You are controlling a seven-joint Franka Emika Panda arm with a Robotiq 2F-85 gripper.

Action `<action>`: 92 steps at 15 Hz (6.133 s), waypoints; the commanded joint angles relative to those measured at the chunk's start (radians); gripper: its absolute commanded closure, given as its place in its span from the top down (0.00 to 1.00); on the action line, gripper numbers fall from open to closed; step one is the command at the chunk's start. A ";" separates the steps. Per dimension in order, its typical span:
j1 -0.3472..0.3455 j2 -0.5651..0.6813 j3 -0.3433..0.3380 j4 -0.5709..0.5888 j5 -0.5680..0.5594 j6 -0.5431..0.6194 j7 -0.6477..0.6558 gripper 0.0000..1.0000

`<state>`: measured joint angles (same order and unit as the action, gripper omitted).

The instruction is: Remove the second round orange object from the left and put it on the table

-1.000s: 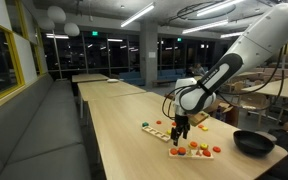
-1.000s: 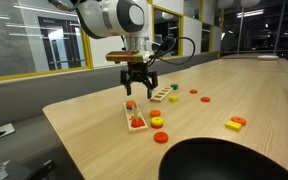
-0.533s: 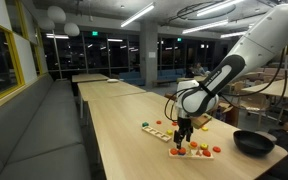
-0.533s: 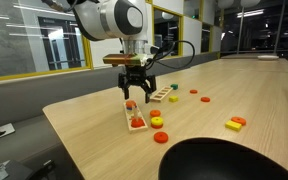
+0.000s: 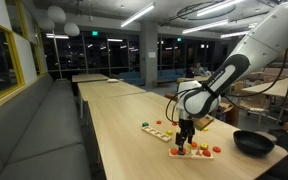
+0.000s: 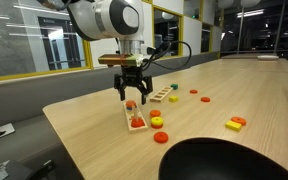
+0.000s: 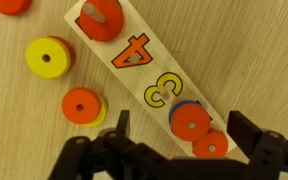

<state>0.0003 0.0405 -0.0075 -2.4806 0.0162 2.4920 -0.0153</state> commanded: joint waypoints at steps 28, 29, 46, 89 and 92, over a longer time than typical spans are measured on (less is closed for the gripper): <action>0.021 -0.032 0.035 -0.026 0.056 0.018 0.013 1.00; 0.021 -0.031 0.034 -0.025 0.059 0.024 0.014 1.00; 0.015 -0.002 0.026 -0.029 0.058 0.095 0.040 1.00; 0.009 0.313 -0.083 0.339 -0.017 0.089 0.300 0.24; 0.008 0.339 -0.100 0.372 -0.012 0.076 0.311 0.24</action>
<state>0.0010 0.3388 -0.0865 -2.1705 0.0215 2.6037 0.2574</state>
